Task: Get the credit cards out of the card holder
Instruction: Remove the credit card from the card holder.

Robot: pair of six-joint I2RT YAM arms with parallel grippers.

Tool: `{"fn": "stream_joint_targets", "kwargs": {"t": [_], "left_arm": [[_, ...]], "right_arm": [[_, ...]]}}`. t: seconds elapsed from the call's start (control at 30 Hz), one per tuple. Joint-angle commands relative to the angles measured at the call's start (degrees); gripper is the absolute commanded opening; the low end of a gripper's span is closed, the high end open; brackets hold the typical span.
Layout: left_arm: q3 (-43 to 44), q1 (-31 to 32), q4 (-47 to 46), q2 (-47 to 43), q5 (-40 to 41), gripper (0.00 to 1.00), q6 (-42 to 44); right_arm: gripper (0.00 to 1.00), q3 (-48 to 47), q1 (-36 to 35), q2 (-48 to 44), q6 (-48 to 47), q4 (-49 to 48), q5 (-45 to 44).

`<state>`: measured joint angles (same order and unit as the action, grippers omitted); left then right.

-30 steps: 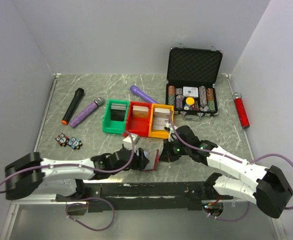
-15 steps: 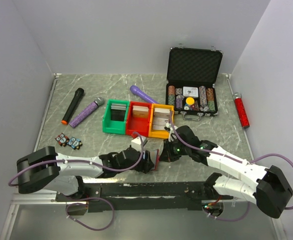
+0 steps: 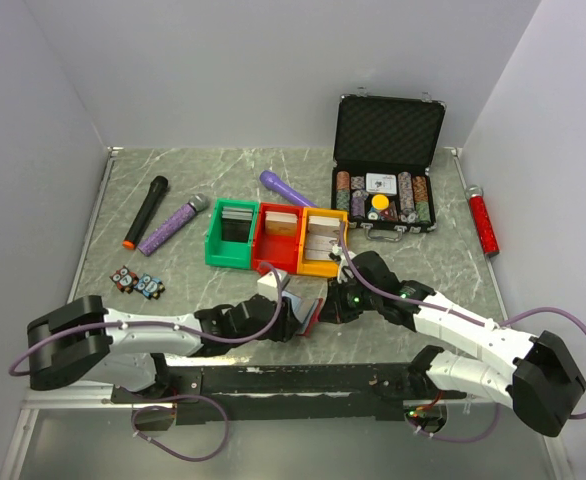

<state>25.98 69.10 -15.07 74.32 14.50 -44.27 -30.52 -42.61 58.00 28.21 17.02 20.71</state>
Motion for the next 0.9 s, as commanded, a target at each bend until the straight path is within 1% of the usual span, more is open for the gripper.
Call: {"fn": "stream_joint_targets", "kwargs": {"t": [0.0,0.1,0.2,0.3,0.4,0.63,0.7,0.87], "left_arm": [[-1.36,0.24,2.15,-3.48,4.92,0.41,-1.6],[-2.24,0.24,2.33,-4.54,6.32,0.41,-2.31],[-1.9,0.24,3.29,-3.75,7.38,0.4,-3.01],[-1.81,0.24,3.47,-3.22,7.56,0.42,-3.28],[-1.9,0.24,2.06,-3.05,6.68,0.42,-2.57],[-1.37,0.24,4.08,-2.25,8.7,0.41,-3.63],[-1.54,0.24,4.96,-2.87,9.75,0.43,-4.16],[-2.25,0.24,5.14,-4.98,10.28,0.51,-3.81]], "right_arm": [[0.0,-0.06,-0.46,-1.13,-0.17,-1.46,0.03],[0.0,0.11,-0.46,-0.96,-0.17,-1.64,-0.06],[0.0,0.2,-0.46,-0.96,-0.08,-1.72,0.03],[0.0,0.11,-0.54,-1.22,-0.17,-1.46,0.03],[0.0,0.2,-0.54,-1.31,-0.34,-1.2,-0.23],[0.0,0.46,-0.54,-2.27,-0.78,-0.49,-1.11],[0.0,0.9,-0.54,-2.62,-0.87,-0.23,-1.37],[0.0,2.04,-0.46,-2.45,-1.05,-0.4,-1.46]]}}
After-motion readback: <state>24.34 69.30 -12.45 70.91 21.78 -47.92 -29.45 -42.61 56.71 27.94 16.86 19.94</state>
